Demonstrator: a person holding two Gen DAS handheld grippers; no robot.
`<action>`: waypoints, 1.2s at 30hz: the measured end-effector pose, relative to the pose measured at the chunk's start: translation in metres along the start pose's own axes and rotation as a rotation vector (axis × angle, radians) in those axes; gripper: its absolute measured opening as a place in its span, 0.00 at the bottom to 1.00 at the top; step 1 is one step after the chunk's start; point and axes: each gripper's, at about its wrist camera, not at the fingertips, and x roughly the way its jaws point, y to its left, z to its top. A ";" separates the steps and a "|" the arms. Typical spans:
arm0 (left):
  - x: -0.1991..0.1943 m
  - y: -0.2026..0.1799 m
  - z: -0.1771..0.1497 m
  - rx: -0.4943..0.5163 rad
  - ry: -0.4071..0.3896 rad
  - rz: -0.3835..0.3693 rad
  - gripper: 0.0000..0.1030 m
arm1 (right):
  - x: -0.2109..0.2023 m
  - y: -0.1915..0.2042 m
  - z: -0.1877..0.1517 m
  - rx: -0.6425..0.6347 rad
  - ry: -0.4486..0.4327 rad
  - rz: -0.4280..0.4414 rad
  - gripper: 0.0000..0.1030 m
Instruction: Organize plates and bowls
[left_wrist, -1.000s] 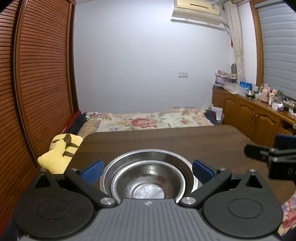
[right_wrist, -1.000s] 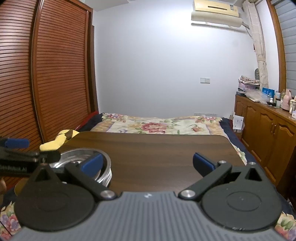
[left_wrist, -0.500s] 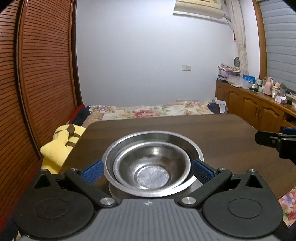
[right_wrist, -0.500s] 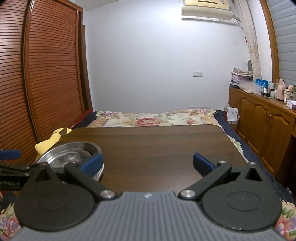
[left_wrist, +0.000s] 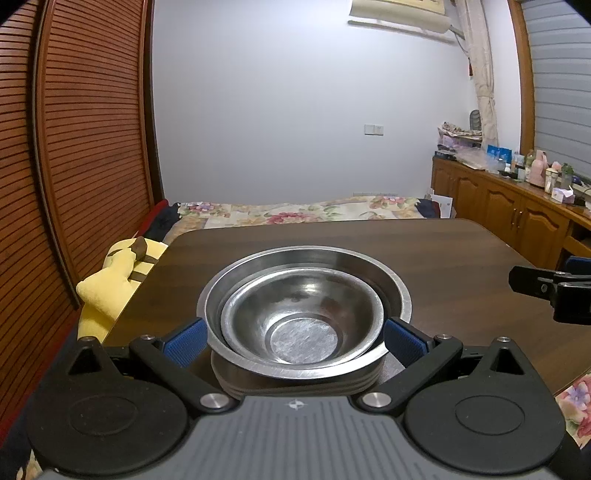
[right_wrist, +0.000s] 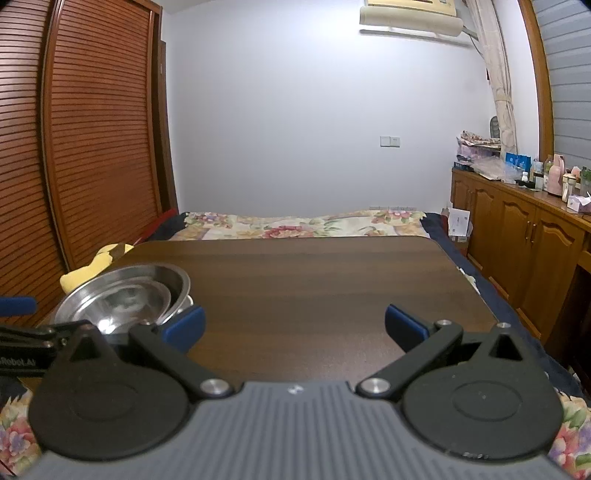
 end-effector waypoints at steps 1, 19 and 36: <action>0.000 0.000 0.000 0.000 0.000 0.000 1.00 | 0.000 0.000 0.000 -0.001 -0.001 0.000 1.00; 0.000 0.000 0.000 0.000 -0.002 0.001 1.00 | 0.001 -0.001 0.001 0.000 -0.001 0.000 1.00; -0.001 0.001 0.002 -0.001 -0.005 0.005 1.00 | 0.001 -0.003 0.000 0.005 -0.001 0.002 1.00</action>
